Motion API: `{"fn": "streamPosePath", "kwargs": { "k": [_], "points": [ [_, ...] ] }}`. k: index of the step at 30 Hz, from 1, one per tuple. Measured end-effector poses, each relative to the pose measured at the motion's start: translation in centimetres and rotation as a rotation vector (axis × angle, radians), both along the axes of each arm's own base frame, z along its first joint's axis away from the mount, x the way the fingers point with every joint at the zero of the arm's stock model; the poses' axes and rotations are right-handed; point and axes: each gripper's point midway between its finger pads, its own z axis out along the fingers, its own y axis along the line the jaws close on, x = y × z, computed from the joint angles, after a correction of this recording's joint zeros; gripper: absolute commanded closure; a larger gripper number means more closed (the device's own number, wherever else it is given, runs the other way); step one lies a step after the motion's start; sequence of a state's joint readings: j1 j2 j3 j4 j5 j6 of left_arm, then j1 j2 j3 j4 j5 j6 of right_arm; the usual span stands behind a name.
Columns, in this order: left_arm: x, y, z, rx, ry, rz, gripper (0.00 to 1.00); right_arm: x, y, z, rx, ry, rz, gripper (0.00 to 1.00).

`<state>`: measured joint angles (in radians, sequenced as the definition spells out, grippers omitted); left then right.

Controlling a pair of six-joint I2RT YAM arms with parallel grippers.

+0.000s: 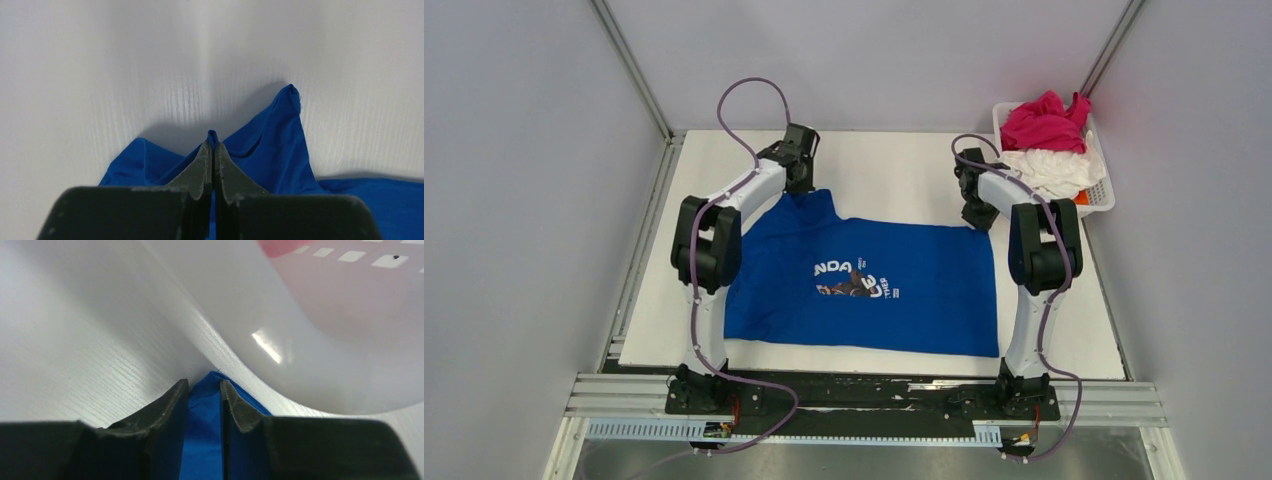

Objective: Fold and stack the t-shirts
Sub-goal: Grab the side of the flattened tshirt furthest away from the robot with both arms, then fold the other side of the tshirt into a rectangle

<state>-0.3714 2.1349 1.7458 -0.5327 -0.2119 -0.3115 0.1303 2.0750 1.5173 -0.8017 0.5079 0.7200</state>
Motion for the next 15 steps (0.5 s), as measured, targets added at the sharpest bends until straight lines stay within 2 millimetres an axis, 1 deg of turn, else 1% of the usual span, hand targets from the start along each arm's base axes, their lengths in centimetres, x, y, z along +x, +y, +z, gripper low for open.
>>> {"fn": "streamPosePath", "kwargs": {
  "k": [2,5,10,15],
  "points": [
    [-0.5,0.1,0.4,-0.002,-0.006,0.0,1.0,0.0,0.0,-0.1,-0.001,-0.008,-0.008,0.83],
    [-1.1,0.3,1.0,-0.004,-0.015,-0.001,1.0,-0.2,-0.1,-0.1,-0.004,-0.016,-0.019,0.99],
    [-2.2,0.3,1.4,-0.007,-0.021,-0.004,1.0,-0.6,-0.1,-0.1,-0.01,-0.025,-0.024,1.0],
    [-3.4,0.4,1.7,-0.01,-0.02,-0.003,1.0,-1.7,0.2,0.2,-0.03,-0.024,0.013,1.0]
  ]
}}
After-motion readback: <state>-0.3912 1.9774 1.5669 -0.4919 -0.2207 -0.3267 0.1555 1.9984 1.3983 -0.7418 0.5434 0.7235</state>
